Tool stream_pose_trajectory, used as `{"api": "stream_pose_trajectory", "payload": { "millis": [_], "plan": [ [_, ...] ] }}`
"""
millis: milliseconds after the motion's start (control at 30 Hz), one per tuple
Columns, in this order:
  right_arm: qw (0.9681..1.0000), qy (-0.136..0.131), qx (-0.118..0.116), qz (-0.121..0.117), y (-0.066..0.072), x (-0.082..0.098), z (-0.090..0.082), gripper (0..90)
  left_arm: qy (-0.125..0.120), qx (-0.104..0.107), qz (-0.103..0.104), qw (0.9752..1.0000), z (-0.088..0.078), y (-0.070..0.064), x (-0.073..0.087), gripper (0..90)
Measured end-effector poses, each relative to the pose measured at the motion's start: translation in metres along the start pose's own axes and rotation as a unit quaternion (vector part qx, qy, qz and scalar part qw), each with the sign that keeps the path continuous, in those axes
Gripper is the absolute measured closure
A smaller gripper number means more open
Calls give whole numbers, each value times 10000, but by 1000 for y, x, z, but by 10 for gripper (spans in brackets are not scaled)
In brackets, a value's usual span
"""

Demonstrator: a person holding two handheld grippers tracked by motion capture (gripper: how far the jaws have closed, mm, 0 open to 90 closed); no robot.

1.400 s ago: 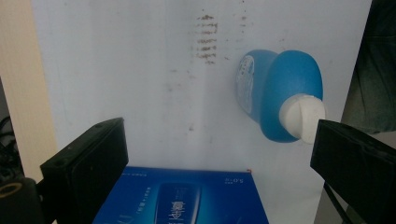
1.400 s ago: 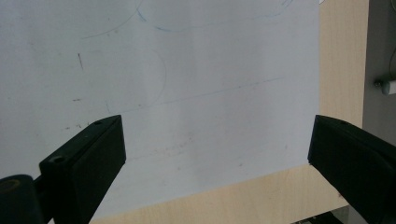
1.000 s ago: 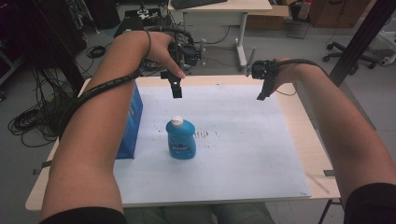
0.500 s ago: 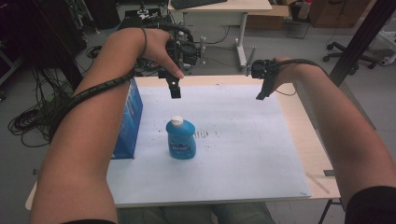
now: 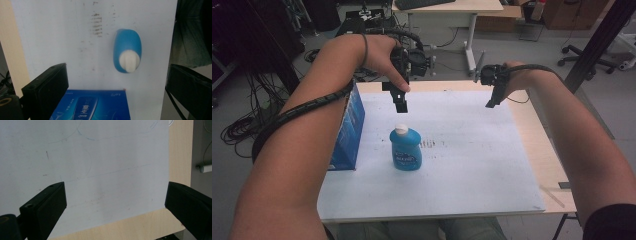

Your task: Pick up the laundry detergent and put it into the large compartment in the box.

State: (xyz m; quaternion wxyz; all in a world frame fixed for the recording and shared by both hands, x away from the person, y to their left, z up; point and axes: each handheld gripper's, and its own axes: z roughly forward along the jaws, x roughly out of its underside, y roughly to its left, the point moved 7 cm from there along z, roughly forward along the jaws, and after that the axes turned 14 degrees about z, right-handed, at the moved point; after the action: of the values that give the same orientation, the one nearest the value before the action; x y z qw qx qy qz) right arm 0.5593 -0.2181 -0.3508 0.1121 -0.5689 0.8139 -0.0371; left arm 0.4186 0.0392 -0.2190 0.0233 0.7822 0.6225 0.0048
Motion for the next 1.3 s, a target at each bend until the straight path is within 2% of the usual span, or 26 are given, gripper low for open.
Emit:
{"api": "stream_pose_trajectory", "payload": {
  "millis": [167,433,600,667,900,1300],
  "plan": [
    [10000,-13,14,-61,2,-2,0,36,-19,-16,4,10000,2,-5,-2,43],
    [9999,-50,15,-111,4,-4,1,36,9,10,50,10000,16,-15,-7,45],
    [9999,-63,37,-110,4,-3,0,37,-35,-13,66,10000,21,-17,-8,44],
    [9999,-155,-4,-76,4,-3,0,38,-66,22,62,10000,25,-18,-7,44],
    [9999,-118,-19,-34,4,3,6,37,-66,115,47,9999,39,-22,-4,44],
    [9999,-135,-10,-94,7,-1,8,36,-138,61,117,9998,56,-27,-5,42]
  ]
}}
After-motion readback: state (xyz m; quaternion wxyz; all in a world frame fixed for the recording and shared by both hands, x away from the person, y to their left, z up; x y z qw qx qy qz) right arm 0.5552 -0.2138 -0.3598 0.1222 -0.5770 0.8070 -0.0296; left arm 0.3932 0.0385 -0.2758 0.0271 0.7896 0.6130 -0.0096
